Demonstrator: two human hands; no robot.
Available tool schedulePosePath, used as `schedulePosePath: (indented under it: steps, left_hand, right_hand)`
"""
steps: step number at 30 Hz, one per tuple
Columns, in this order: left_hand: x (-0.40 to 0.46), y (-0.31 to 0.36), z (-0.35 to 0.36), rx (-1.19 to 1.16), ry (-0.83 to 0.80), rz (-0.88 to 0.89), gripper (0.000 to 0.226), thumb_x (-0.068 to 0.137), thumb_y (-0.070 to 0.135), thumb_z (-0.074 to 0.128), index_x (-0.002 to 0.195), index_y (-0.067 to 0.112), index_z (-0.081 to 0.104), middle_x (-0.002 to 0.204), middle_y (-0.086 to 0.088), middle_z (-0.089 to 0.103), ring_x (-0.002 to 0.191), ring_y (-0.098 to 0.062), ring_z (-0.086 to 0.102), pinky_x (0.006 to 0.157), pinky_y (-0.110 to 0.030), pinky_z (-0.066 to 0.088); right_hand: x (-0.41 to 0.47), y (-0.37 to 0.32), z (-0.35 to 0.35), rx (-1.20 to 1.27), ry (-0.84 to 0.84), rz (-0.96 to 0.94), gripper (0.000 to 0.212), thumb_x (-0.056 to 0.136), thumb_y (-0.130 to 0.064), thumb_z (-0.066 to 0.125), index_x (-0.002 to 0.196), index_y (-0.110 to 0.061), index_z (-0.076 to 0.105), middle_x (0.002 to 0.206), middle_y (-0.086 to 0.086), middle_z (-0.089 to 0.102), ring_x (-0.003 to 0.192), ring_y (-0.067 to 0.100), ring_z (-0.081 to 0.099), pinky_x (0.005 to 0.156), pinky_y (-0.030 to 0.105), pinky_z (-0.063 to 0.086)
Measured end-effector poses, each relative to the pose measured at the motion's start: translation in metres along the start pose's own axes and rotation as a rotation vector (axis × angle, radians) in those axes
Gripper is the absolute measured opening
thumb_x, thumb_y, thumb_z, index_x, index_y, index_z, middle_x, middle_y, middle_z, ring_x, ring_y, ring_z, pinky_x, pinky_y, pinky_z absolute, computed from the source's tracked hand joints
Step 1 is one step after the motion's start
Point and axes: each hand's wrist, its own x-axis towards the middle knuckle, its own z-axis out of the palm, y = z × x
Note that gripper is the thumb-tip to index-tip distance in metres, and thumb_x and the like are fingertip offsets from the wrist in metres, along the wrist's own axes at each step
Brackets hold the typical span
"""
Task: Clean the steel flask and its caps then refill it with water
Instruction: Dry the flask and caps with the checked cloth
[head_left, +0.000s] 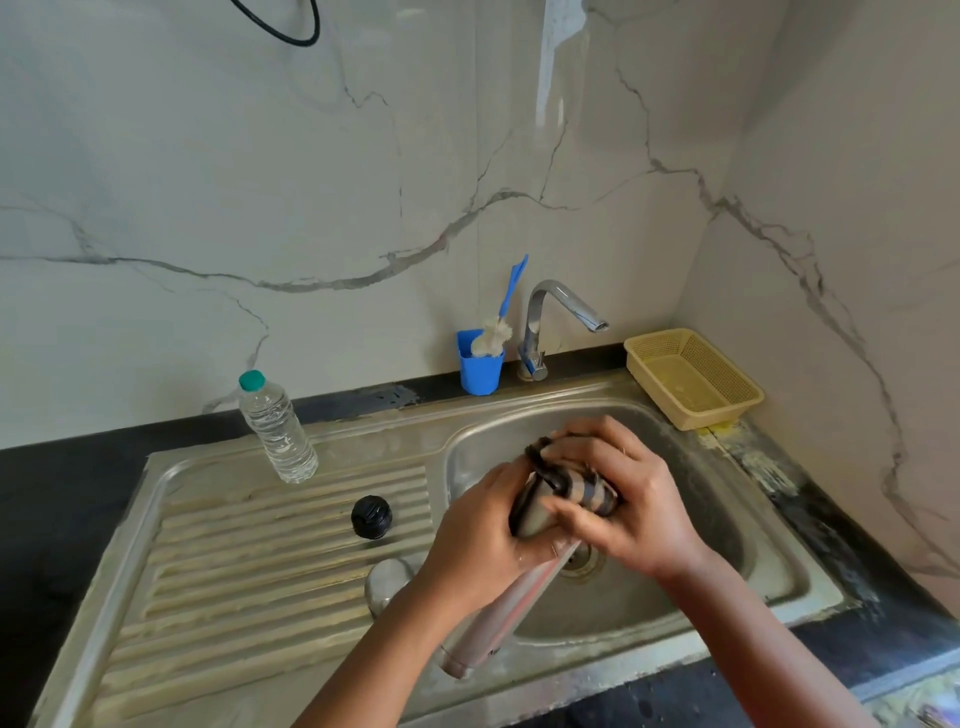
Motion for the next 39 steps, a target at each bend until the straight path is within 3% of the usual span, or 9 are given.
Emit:
schedulePosePath:
  steps: [4, 9, 18, 21, 25, 28, 34, 36, 39]
  left_hand:
    - [0.003, 0.010, 0.013, -0.107, 0.092, 0.013, 0.061, 0.079, 0.067, 0.065, 0.130, 0.035, 0.051, 0.115, 0.012, 0.067, 0.102, -0.004, 0.064, 0.082, -0.029, 0.054]
    - [0.017, 0.027, 0.022, -0.257, 0.291, 0.002, 0.062, 0.082, 0.060, 0.067, 0.133, 0.028, 0.052, 0.120, 0.013, 0.065, 0.108, -0.009, 0.065, 0.085, -0.037, 0.057]
    - [0.047, 0.053, 0.023, -0.292, 0.725, 0.082, 0.057, 0.083, 0.061, 0.063, 0.131, 0.032, 0.051, 0.120, 0.015, 0.065, 0.109, -0.009, 0.065, 0.089, -0.020, 0.049]
    - [0.062, 0.059, 0.018, -0.383, 0.775, 0.118, 0.061, 0.083, 0.061, 0.065, 0.131, 0.026, 0.052, 0.120, 0.002, 0.066, 0.108, -0.015, 0.065, 0.088, -0.028, 0.052]
    - [0.080, 0.070, 0.017, -0.481, 0.828, 0.207, 0.062, 0.083, 0.060, 0.066, 0.132, 0.026, 0.049, 0.122, -0.005, 0.062, 0.106, -0.018, 0.064, 0.086, -0.030, 0.052]
    - [0.088, 0.072, 0.024, -0.315, 0.817, 0.266, 0.067, 0.082, 0.065, 0.063, 0.131, 0.024, 0.045, 0.119, 0.001, 0.059, 0.105, -0.011, 0.062, 0.083, -0.029, 0.053]
    - [0.078, 0.040, 0.050, 0.398, 0.619, 0.515, 0.074, 0.080, 0.065, 0.065, 0.131, 0.017, 0.040, 0.110, -0.004, 0.052, 0.089, -0.018, 0.061, 0.068, -0.029, 0.052]
    - [0.072, 0.027, 0.061, 0.547, 0.543, 0.625, 0.068, 0.085, 0.059, 0.065, 0.133, 0.021, 0.036, 0.110, -0.008, 0.048, 0.094, -0.023, 0.061, 0.078, -0.033, 0.052]
    - [0.067, 0.010, 0.059, 0.636, 0.499, 0.673, 0.054, 0.088, 0.053, 0.066, 0.125, 0.023, 0.043, 0.105, -0.010, 0.045, 0.093, -0.026, 0.060, 0.085, -0.036, 0.053]
  right_hand:
    - [0.010, -0.007, 0.008, 0.308, 0.226, 0.313, 0.029, 0.086, -0.034, 0.070, 0.101, -0.009, 0.070, 0.095, 0.002, 0.070, 0.092, 0.017, 0.067, 0.080, 0.028, 0.051]
    - [0.014, -0.019, 0.009, 1.023, 0.253, 0.886, 0.065, 0.093, -0.057, 0.034, 0.108, -0.006, 0.070, 0.102, 0.018, 0.074, 0.096, 0.027, 0.072, 0.076, 0.029, 0.058]
    - [0.003, -0.009, 0.018, 0.971, 0.011, 1.022, 0.068, 0.088, -0.063, 0.023, 0.112, -0.019, 0.070, 0.096, 0.005, 0.077, 0.095, 0.016, 0.073, 0.076, 0.023, 0.057]
    - [-0.003, 0.000, 0.023, 0.999, -0.005, 1.131, 0.074, 0.086, -0.071, 0.030, 0.114, -0.017, 0.071, 0.103, 0.017, 0.074, 0.101, 0.034, 0.070, 0.090, 0.049, 0.056]
    - [-0.001, 0.010, 0.026, 1.453, 0.116, 1.341, 0.076, 0.089, -0.071, 0.040, 0.125, -0.009, 0.067, 0.128, 0.022, 0.064, 0.123, 0.038, 0.058, 0.110, 0.055, 0.038]
    - [0.005, 0.020, 0.027, 1.582, 0.255, 1.360, 0.071, 0.091, -0.068, 0.043, 0.122, -0.010, 0.069, 0.133, 0.022, 0.060, 0.130, 0.037, 0.052, 0.116, 0.052, 0.032]
    - [-0.002, 0.027, 0.036, 1.612, 0.198, 1.300, 0.005, 0.074, -0.031, 0.081, 0.074, -0.026, 0.081, 0.085, -0.008, 0.076, 0.082, 0.005, 0.072, 0.066, 0.023, 0.060]
    - [-0.015, 0.042, 0.044, 1.644, 0.219, 1.432, 0.051, 0.099, -0.001, 0.049, 0.062, -0.023, 0.075, 0.064, -0.011, 0.071, 0.061, 0.000, 0.068, 0.055, 0.018, 0.056]
    - [-0.011, 0.034, 0.034, 1.651, 0.191, 1.384, 0.016, 0.073, -0.011, 0.083, 0.088, -0.013, 0.077, 0.092, 0.005, 0.074, 0.089, 0.018, 0.072, 0.078, 0.032, 0.057]
